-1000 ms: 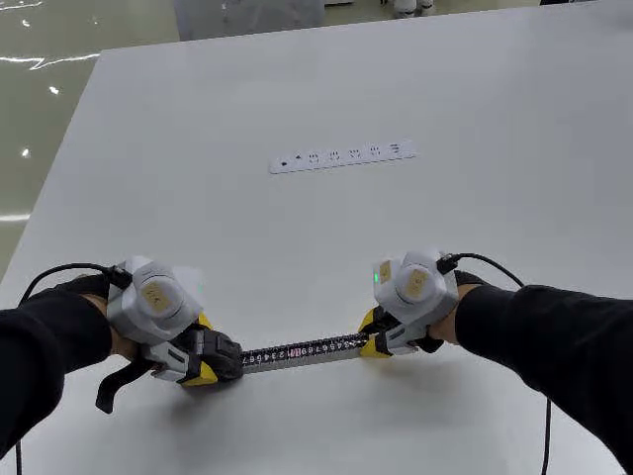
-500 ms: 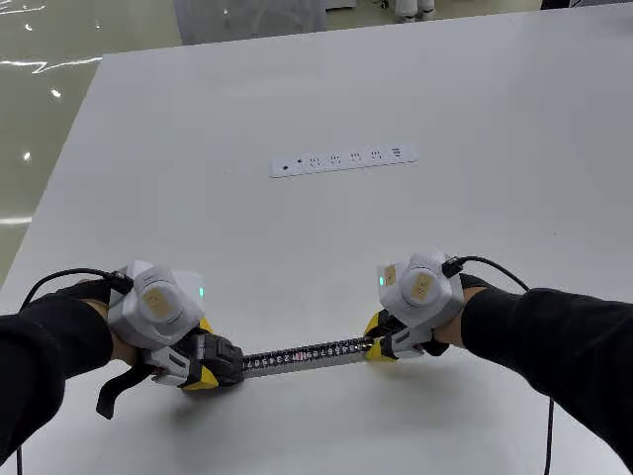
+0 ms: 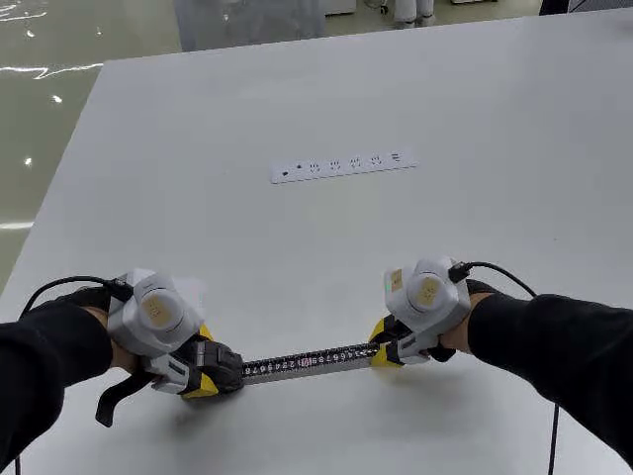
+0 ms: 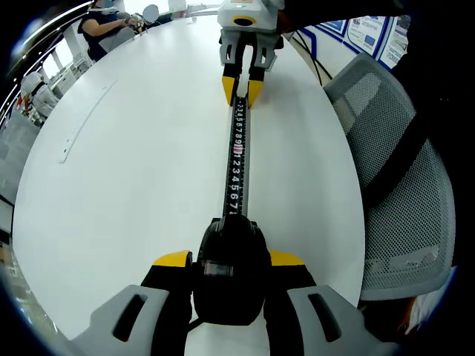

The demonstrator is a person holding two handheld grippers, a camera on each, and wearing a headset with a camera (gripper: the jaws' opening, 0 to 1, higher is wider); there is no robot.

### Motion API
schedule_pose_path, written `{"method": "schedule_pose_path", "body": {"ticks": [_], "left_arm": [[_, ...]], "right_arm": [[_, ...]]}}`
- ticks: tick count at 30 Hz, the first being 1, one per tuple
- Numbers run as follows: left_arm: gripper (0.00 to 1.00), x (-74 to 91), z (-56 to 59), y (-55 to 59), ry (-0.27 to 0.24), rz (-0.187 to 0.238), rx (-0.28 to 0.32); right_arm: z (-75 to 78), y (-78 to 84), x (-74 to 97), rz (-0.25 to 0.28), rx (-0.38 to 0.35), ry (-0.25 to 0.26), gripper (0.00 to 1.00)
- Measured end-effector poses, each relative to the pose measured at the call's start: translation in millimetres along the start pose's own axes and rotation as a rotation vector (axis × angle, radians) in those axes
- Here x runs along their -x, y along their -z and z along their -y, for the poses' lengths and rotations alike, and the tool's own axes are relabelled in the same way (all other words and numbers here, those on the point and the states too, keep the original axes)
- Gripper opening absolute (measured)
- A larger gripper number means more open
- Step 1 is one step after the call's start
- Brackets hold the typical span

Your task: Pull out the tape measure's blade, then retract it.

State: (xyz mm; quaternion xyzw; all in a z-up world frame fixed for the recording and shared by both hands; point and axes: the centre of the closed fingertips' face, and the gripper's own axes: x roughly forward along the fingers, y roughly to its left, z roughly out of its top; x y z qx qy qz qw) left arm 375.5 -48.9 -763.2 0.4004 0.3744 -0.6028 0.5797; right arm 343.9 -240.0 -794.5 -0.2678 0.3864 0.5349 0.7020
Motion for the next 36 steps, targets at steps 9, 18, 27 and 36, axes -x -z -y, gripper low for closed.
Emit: {"method": "schedule_pose_path", "body": {"ticks": [9, 18, 27, 36], "left_arm": [[0.32, -0.3, -0.4, 0.2, 0.002, -0.001, 0.001], [0.32, -0.3, 0.1, 0.1, 0.000, 0.001, 0.001], [0.32, -0.2, 0.2, 0.2, 0.000, 0.003, 0.003], [0.32, 0.1, 0.6, -0.5, -0.001, 0.003, 0.003]], "right_arm": [[0.5, 2.6, 2.6, -0.007, 0.001, -0.001, 0.08], [0.9, 6.3, 5.5, -0.011, 0.004, 0.003, 0.08], [2.6, 9.8, 7.9, -0.011, -0.003, 0.005, 0.08], [4.0, 13.6, 10.2, -0.014, -0.013, 0.004, 0.08]]}}
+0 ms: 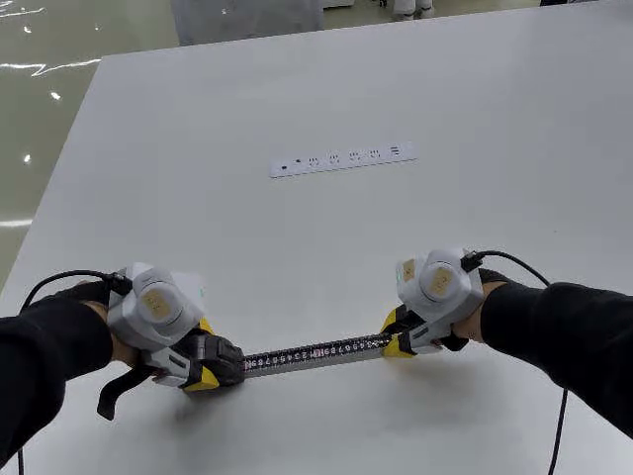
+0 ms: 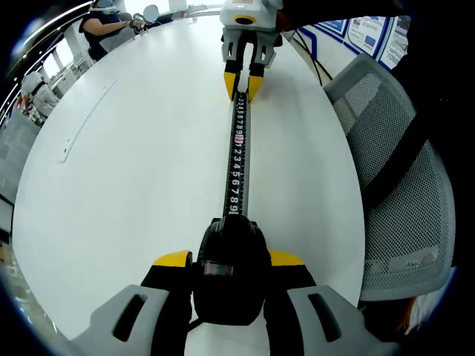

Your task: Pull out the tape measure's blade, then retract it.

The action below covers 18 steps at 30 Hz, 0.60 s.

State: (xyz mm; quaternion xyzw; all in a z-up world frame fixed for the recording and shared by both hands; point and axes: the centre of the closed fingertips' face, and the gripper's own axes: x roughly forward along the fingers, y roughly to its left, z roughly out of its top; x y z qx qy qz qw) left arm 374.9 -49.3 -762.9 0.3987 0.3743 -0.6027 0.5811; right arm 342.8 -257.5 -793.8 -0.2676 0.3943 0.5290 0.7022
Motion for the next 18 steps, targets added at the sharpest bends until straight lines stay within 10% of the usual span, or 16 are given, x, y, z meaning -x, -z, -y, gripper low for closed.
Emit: {"method": "schedule_pose_path", "body": {"ticks": [18], "left_arm": [[0.32, 0.1, 0.2, 0.2, 0.000, -0.002, -0.001]], "right_arm": [[2.0, 7.5, 5.9, -0.005, 0.001, 0.001, 0.08]]}}
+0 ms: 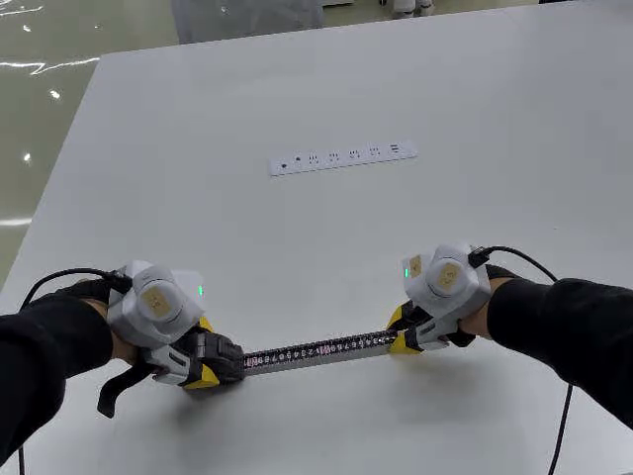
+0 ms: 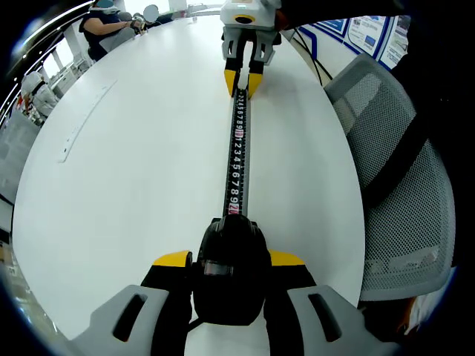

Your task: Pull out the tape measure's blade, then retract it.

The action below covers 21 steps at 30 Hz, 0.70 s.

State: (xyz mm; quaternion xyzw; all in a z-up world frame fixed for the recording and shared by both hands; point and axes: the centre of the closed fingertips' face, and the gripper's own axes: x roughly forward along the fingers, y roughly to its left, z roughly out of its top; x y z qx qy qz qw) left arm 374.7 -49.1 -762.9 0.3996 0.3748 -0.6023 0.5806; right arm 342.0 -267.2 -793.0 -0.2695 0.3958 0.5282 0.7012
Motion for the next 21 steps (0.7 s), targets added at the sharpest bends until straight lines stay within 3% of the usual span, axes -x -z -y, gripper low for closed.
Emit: {"method": "schedule_pose_path", "body": {"ticks": [21], "left_arm": [[0.32, -0.3, -0.2, -0.5, -0.003, 0.004, 0.000]], "right_arm": [[1.3, 9.6, 5.9, -0.001, -0.008, 0.007, 0.08]]}}
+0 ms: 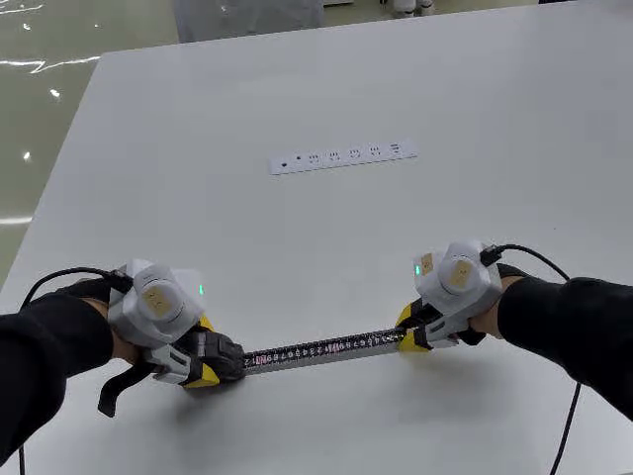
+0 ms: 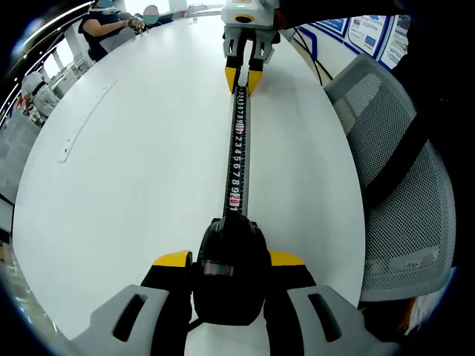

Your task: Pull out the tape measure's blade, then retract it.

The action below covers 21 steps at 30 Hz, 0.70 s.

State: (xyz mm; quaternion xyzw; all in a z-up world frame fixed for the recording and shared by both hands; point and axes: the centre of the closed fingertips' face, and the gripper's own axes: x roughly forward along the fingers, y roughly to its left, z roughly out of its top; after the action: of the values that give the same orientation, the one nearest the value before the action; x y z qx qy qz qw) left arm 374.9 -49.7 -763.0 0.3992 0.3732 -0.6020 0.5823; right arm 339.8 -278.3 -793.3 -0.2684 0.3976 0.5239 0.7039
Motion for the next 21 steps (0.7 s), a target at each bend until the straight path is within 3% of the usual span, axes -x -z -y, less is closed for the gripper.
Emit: {"method": "schedule_pose_path", "body": {"ticks": [21], "left_arm": [[0.32, 0.1, -0.7, 0.7, 0.001, 0.002, 0.002]], "right_arm": [[0.3, 6.5, 5.4, 0.000, -0.014, 0.003, 0.08]]}}
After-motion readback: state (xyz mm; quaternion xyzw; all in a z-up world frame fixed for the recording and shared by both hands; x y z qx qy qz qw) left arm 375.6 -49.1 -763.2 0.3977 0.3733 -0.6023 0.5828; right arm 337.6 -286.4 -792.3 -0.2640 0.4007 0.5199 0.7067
